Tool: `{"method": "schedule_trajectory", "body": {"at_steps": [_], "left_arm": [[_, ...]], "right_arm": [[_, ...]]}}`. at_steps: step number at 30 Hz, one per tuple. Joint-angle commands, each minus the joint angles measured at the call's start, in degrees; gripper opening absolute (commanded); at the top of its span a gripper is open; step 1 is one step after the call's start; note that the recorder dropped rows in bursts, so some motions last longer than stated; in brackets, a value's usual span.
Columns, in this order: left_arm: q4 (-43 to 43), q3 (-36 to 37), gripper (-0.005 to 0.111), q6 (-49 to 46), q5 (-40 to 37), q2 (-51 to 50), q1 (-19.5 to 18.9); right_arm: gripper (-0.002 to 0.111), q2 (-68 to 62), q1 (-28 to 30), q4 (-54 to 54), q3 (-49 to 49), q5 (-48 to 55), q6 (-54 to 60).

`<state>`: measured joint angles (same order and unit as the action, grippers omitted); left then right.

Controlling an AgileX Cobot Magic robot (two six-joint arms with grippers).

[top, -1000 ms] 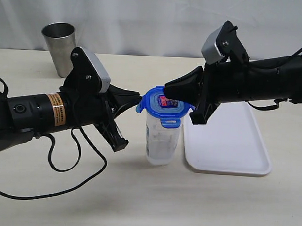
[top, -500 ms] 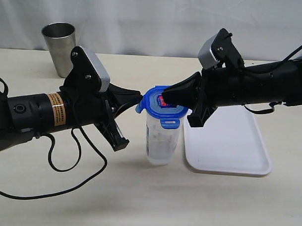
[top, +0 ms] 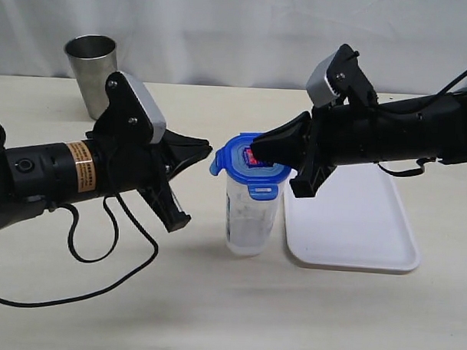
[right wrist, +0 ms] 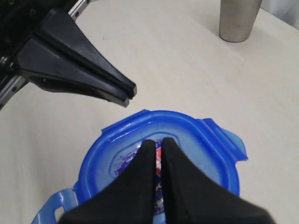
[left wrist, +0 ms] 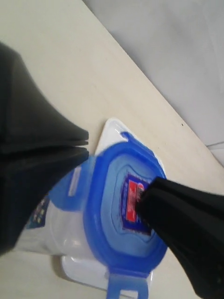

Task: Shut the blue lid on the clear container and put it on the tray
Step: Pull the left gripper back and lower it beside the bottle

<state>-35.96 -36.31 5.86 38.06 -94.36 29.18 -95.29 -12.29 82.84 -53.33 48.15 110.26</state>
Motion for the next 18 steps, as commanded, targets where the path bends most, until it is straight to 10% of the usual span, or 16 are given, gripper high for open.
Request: {"method": "schedule_trajectory", "body": {"at_steps": [1,11,18], "left_arm": [[0.3,3.2,0.000,0.2,5.8,0.4,-5.4],[-34.2,6.9,0.000,15.4,31.0,-2.2,-22.3],[-36.2,4.7,0.000,14.9,31.9,-10.9,-23.8]], "right_arm": [[0.004,-0.3,-0.2,-2.4,0.2,-0.2,-0.1],[0.004,-0.3,-0.2,-2.7,0.2,-0.2,-0.2],[0.004,-0.3,-0.2,-2.7,0.2,-0.2,-0.2]]}}
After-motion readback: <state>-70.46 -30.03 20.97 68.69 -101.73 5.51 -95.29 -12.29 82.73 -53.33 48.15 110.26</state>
